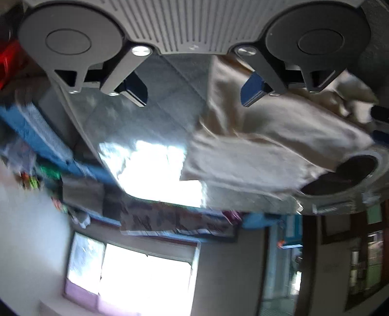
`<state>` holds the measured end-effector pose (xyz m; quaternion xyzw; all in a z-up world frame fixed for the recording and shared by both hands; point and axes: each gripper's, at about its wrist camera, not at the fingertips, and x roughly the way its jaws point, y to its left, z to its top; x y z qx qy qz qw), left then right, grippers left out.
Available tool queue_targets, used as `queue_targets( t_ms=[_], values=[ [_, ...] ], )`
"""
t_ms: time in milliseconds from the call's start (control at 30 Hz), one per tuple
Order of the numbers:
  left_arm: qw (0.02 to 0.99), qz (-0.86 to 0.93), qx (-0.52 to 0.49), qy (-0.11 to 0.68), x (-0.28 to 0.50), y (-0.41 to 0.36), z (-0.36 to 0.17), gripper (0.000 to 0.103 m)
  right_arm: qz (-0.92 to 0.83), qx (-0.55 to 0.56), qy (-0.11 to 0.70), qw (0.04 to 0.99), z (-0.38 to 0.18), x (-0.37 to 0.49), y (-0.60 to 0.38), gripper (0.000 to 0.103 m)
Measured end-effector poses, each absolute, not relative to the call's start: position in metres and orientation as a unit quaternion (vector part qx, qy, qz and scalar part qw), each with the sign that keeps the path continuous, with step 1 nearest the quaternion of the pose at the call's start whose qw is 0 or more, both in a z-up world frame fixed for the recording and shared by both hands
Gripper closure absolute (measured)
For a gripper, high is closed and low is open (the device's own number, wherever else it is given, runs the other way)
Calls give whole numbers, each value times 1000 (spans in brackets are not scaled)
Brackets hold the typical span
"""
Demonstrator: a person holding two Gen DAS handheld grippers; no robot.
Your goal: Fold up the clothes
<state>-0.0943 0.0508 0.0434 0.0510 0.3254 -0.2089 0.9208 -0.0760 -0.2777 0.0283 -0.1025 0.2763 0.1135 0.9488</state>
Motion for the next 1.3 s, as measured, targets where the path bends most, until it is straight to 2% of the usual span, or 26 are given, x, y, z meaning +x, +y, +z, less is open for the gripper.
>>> queue_targets(
  t_ms=[233,333,500,800,900,1000,1067,1200,1267,1300],
  values=[
    [927,-200,31,316,-68,42,42,49,158,-133,264,942,23,-60,-234,11],
    [921,-198,32,334,-62,40,30,49,163,-145,277,936,13,-60,-229,4],
    [920,-199,28,336,-59,44,30,49,165,-153,282,933,9,-70,-233,0],
    [928,-155,-36,338,2,54,38,49,138,-123,260,948,19,-48,-240,0],
    [924,-150,-43,349,16,55,31,44,124,-124,265,948,14,-38,-241,0],
    [921,-155,-43,354,20,54,23,34,122,-124,279,944,8,-32,-242,0],
    [921,-163,-41,352,20,52,20,20,123,-122,285,943,6,-31,-243,0],
    [924,-168,-29,343,13,46,24,10,124,-121,289,942,7,-32,-245,0],
    [929,-169,-19,330,5,48,30,1,127,-127,284,942,10,-37,-245,0],
    [931,-170,-15,323,0,49,33,0,131,-131,282,941,12,-39,-245,0]
  ],
)
